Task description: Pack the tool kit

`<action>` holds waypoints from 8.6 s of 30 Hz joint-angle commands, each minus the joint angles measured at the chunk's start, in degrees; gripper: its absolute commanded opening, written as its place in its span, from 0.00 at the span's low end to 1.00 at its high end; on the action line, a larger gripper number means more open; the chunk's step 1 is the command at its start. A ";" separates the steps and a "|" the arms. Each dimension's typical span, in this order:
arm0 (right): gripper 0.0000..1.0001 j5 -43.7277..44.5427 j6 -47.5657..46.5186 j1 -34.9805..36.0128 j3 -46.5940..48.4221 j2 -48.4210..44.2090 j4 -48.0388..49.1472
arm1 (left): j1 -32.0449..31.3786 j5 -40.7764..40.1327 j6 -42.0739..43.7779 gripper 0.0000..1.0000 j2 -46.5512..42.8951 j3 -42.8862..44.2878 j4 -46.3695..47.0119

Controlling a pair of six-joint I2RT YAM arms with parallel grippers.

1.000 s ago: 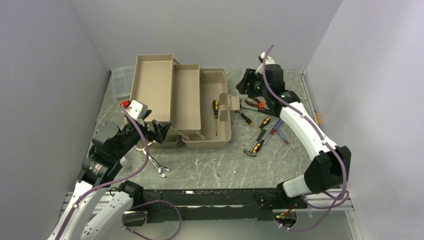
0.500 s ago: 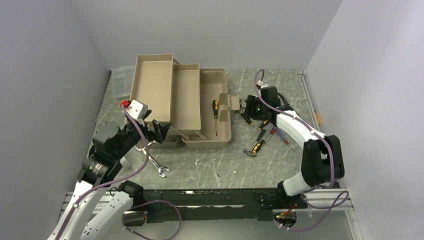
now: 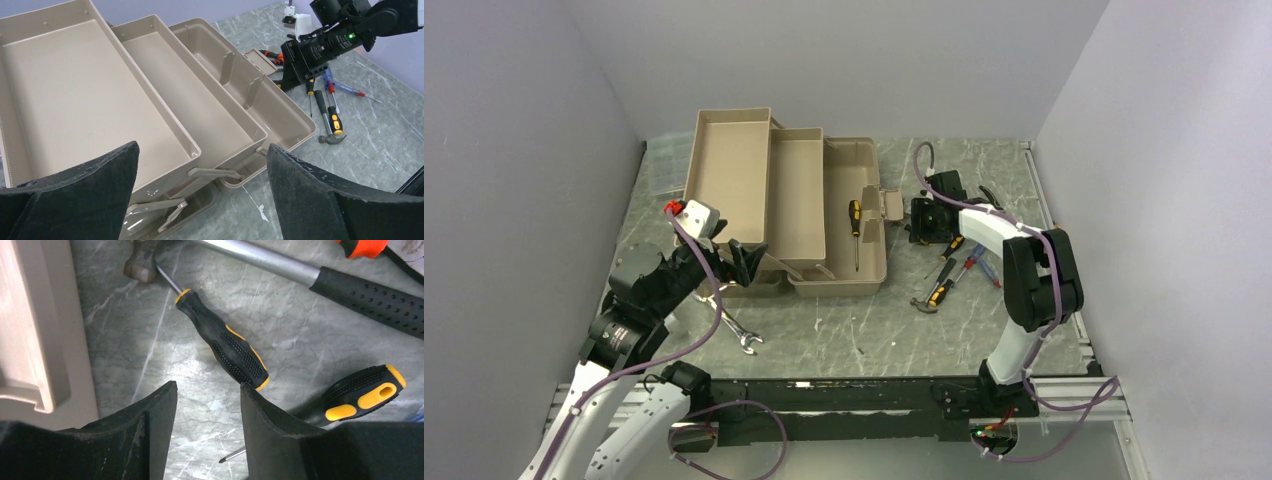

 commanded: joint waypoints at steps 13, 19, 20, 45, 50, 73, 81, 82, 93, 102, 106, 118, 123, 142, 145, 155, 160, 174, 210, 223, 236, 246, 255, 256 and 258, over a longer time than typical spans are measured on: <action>0.59 3.85 -3.40 -0.07 1.33 -0.88 0.56 | -0.11 1.01 0.34 0.99 0.37 0.12 2.71; 0.59 2.73 -4.17 -0.03 4.52 -4.52 -3.45 | -0.11 1.13 0.32 0.99 0.51 0.13 2.57; 0.59 2.80 -4.41 -0.03 4.91 -5.19 -3.93 | -0.11 1.10 0.32 0.99 0.50 0.12 2.63; 0.61 -13.11 -6.18 -3.82 4.04 4.37 -1.19 | -0.12 1.37 0.20 0.99 0.78 0.20 2.70; 0.60 -9.31 -6.24 -1.85 2.32 4.13 -2.86 | -0.11 1.68 0.17 0.99 1.12 0.28 2.61; 0.21 2.31 -5.32 8.50 -3.38 -5.22 -10.81 | -0.11 1.70 0.08 0.99 0.42 0.12 2.71; 0.05 -4.63 -1.98 9.08 -6.31 -16.64 -17.21 | -0.11 2.00 -0.01 0.99 0.43 0.20 2.61; 0.03 -5.88 -1.34 9.03 -6.31 -17.78 -18.17 | -0.11 2.05 -0.05 0.99 0.35 0.14 2.61; 0.00 12.95 13.63 8.85 0.46 -29.99 -29.44 | -0.11 2.53 -0.19 0.99 0.03 0.07 2.78; 0.00 0.73 14.63 9.50 8.76 -26.46 -15.46 | -0.11 2.21 -0.10 0.99 -0.22 0.03 2.76; 0.00 -3.07 18.30 12.10 11.12 -19.94 -9.49 | -0.11 2.18 -0.10 0.99 -0.15 0.11 2.58; 0.03 3.29 27.35 21.65 18.72 0.79 -0.58 | -0.11 1.88 -0.02 0.99 -0.22 0.12 2.54; 0.10 4.60 28.51 21.69 18.15 4.82 2.27 | -0.11 1.71 0.08 0.99 -0.32 0.11 2.44; 0.48 13.27 23.94 21.53 21.46 -3.80 -6.20 | -0.11 1.60 0.07 0.99 -0.38 0.11 2.38; 0.48 17.36 23.61 19.59 18.76 -9.59 -8.57 | -0.11 1.77 0.03 0.99 -0.39 0.11 2.43; 0.57 22.30 23.09 3.49 -0.23 -29.76 -11.70 | -0.11 2.46 -0.11 0.99 -0.28 0.11 2.48; 0.64 23.91 22.49 -1.74 -5.87 -31.05 -11.79 | -0.11 2.66 -0.18 0.99 -0.36 0.12 2.48; 0.56 24.44 23.23 -5.00 -2.39 -9.28 -5.18 | -0.09 2.72 -0.10 1.00 -0.24 0.01 2.43; 0.00 -8.15 13.97 -5.35 -1.27 -31.13 11.82 | -0.11 2.99 -0.14 0.99 0.16 0.02 2.54; 0.00 -15.02 18.64 15.12 22.06 -7.32 18.30 | -0.11 2.59 -0.02 0.99 -0.33 0.03 2.36; 0.19 -2.96 24.21 23.16 45.81 19.05 9.67 | -0.11 2.37 0.07 0.99 -0.97 0.03 2.38; 0.62 1.20 21.86 23.13 43.28 11.86 5.77 | -0.11 2.55 -0.01 0.99 -0.82 0.11 2.30; 0.64 17.96 19.60 20.57 17.45 -12.92 3.99 | -0.11 2.68 -0.01 0.99 -1.02 0.11 2.35; 0.64 18.34 19.37 19.30 14.69 -15.51 3.46 | -0.11 2.76 -0.05 0.99 -1.07 0.05 2.32; 0.64 17.66 18.69 14.98 9.31 -20.23 2.48 | -0.10 3.08 -0.10 0.99 -0.98 0.02 2.43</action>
